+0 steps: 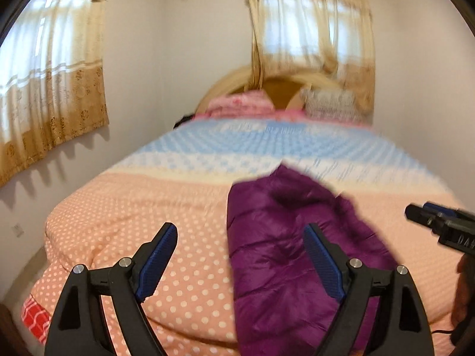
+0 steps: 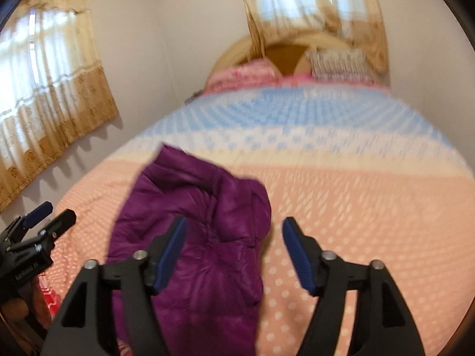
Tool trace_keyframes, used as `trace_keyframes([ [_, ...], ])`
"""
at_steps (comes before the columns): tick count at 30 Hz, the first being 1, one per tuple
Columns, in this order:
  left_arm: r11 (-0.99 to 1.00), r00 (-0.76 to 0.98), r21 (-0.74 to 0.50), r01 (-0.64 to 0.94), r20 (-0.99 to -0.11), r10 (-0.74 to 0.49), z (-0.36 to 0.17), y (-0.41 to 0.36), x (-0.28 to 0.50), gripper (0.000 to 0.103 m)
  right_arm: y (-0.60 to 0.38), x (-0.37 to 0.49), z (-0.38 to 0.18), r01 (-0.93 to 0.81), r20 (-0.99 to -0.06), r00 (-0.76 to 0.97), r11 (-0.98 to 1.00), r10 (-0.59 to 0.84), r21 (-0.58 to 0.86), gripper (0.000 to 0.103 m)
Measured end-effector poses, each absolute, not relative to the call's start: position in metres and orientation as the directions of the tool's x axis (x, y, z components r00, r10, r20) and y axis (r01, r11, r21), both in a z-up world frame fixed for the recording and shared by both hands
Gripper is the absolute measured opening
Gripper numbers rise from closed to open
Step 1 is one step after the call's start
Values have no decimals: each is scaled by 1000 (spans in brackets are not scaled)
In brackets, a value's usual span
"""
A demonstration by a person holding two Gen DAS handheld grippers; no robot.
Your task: Fold large clothes
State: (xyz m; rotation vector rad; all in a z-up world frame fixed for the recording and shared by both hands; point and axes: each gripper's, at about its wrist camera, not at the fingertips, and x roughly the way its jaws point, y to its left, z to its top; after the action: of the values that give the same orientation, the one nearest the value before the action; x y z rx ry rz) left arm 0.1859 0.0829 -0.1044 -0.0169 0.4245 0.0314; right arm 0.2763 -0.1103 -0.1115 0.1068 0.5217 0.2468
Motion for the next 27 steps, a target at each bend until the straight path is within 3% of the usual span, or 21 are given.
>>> trace_keyframes([
  [10, 995, 967, -74, -73, -250, 52, -43, 92, 112, 87, -95, 199, -58, -230, -322, 915, 970, 244, 80, 82],
  [27, 996, 960, -50, -76, -275, 59, -50, 85, 117, 87, -92, 195, -55, -245, -309, 914, 965, 261, 91, 82],
])
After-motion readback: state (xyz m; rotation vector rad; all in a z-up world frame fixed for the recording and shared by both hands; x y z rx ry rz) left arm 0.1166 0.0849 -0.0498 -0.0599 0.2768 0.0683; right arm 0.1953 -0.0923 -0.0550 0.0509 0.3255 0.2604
